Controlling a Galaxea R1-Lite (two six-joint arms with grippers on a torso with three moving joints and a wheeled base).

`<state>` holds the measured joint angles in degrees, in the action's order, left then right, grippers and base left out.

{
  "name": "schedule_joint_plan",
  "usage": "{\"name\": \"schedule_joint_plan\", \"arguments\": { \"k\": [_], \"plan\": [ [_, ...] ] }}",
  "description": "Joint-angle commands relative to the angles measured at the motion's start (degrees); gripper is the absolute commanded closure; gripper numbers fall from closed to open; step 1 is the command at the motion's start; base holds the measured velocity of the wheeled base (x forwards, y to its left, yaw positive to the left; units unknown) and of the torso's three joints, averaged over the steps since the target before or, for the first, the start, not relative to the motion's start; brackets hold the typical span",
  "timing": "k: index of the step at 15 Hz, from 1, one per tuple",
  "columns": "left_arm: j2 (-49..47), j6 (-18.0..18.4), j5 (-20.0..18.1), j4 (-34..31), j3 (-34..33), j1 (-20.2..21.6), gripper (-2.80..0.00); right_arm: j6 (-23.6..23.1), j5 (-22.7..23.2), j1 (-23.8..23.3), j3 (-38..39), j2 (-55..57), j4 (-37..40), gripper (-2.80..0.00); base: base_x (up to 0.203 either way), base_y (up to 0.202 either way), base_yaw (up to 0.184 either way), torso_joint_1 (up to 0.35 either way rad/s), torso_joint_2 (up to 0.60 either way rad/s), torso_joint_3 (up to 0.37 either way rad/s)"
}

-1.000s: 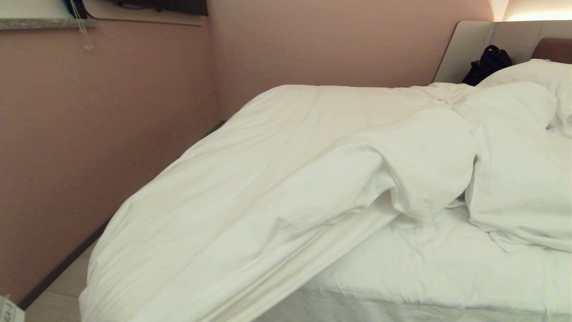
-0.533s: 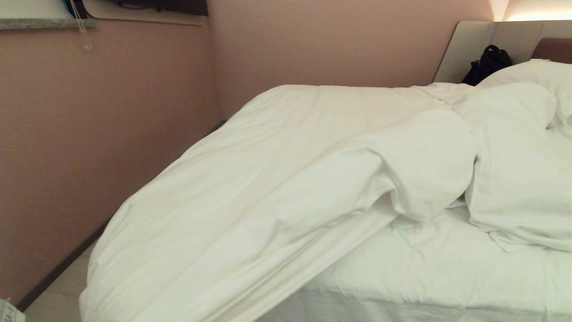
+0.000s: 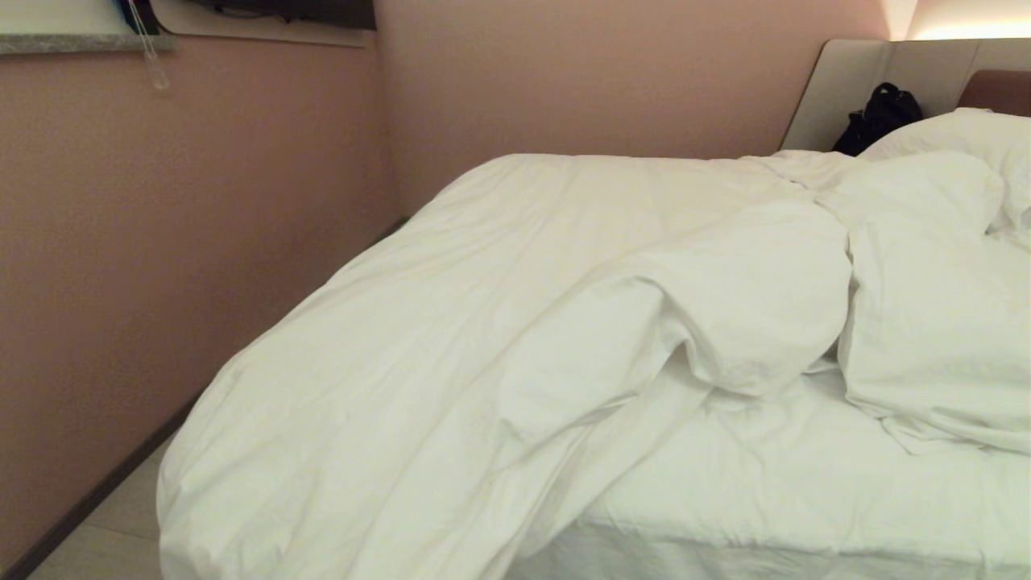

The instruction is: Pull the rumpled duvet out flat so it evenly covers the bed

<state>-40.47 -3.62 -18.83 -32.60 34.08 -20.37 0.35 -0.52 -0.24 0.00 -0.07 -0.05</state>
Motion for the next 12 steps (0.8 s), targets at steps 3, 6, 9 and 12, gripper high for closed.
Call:
{"name": "schedule_joint_plan", "arguments": {
  "k": [3,6,9,12],
  "plan": [
    [5.7,-6.2,10.2,0.5,3.4,0.3,-2.80,0.0,0.0,0.0,0.0,0.1,0.0,0.00,0.000,0.000,0.000,0.000,0.00,0.000],
    [9.2,-9.4,27.0,0.6,6.3,0.4,-2.80,0.0,0.0,0.0,0.0,0.1,0.0,0.00,0.000,0.000,0.000,0.000,0.00,0.000],
    [14.6,-9.8,42.3,0.7,7.7,0.5,-2.80,0.0,0.0,0.0,0.0,0.1,0.0,0.00,0.000,0.000,0.000,0.000,0.00,0.000],
    [18.5,-9.6,45.9,0.2,7.6,4.5,-2.80,0.0,0.0,0.0,0.0,0.1,0.0,0.00,0.000,0.000,0.000,0.000,0.00,0.000]
  ]
}}
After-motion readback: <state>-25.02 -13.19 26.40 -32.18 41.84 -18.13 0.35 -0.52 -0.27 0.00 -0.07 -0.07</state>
